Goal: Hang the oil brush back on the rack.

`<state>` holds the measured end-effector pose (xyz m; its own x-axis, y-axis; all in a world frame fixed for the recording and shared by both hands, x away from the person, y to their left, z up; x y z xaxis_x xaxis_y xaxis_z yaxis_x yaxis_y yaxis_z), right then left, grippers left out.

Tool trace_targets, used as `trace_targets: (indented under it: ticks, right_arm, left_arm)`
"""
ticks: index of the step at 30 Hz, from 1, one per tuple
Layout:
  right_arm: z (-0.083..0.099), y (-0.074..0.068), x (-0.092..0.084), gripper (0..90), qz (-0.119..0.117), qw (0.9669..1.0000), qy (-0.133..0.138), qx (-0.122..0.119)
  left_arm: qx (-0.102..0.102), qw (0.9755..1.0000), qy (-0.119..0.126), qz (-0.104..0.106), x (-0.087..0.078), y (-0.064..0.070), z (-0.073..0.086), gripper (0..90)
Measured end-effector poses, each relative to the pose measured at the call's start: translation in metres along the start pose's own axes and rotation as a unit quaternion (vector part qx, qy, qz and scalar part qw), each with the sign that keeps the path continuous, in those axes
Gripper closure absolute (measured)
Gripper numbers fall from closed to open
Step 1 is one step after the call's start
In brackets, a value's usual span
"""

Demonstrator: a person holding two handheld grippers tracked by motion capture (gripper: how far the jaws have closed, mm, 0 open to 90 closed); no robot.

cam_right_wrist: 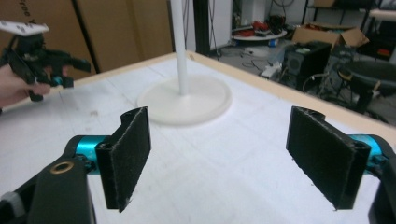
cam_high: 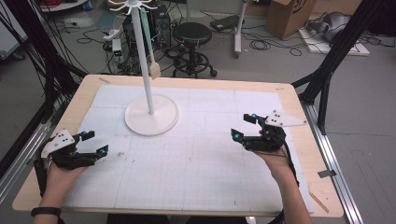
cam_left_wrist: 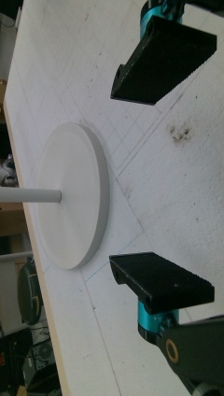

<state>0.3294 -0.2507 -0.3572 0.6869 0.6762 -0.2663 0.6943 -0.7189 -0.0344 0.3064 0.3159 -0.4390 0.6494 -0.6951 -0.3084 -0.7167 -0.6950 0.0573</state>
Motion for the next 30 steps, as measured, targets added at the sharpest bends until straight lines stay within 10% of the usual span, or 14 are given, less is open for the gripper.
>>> trace_targets:
  ticks: [11,30]
  right_arm:
    - [0.057,0.012,-0.013,15.6,0.013,0.9991,-0.024,0.032]
    - [0.082,0.026,-0.02,15.3,0.04,0.9966,-0.042,0.058]
  left_arm:
    - [0.005,1.0,-0.003,-0.002,0.0,0.001,0.001,17.6]
    - [0.009,0.9999,-0.009,-0.006,0.003,0.0,0.002,17.5]
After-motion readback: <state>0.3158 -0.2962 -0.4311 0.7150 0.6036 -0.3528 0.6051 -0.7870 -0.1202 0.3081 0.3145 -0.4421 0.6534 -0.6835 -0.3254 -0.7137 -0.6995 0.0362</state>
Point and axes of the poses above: each handheld gripper's, and its own axes: x roughly forward along the jaws, z roughly out of its underside, y roughly to its right, the point moved 2 cm from there along x, roughly forward along the jaws, and after that the axes turned 7 degrees about z, right-handed, at the moved point
